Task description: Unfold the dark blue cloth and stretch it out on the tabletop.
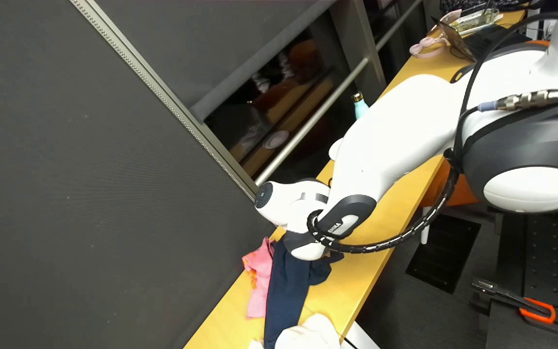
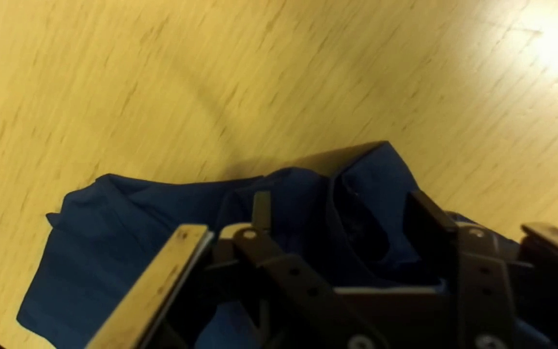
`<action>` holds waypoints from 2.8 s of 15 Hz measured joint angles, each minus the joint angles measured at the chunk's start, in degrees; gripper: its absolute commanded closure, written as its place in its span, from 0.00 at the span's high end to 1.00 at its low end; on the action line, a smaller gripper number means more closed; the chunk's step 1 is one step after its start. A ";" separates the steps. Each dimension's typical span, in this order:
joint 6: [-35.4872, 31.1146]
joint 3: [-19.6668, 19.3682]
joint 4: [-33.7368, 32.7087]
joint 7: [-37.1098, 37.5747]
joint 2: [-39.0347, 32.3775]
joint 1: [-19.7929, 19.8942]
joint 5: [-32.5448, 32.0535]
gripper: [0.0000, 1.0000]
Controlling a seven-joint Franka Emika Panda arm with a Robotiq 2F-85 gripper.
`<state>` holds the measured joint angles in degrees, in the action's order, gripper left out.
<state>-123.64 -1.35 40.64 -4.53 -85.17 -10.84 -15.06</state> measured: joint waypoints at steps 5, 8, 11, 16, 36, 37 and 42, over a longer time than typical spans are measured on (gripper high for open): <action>-0.05 0.00 0.41 -0.32 -0.02 0.01 0.00 0.09; -0.15 -0.14 0.72 -0.57 -0.03 0.03 0.00 0.00; -0.18 -0.26 1.10 -0.67 -0.03 0.18 0.00 0.00; -0.18 -0.46 1.17 -0.81 -0.03 0.42 0.00 0.00; 26.96 4.83 -1.24 -4.11 6.92 -0.77 6.30 0.00; 28.69 5.71 -1.45 -4.26 7.71 -1.22 6.73 0.00; 35.34 9.96 -2.10 -5.46 8.92 -4.74 7.86 0.00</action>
<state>-88.30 8.61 38.54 -10.00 -76.24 -15.58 -7.19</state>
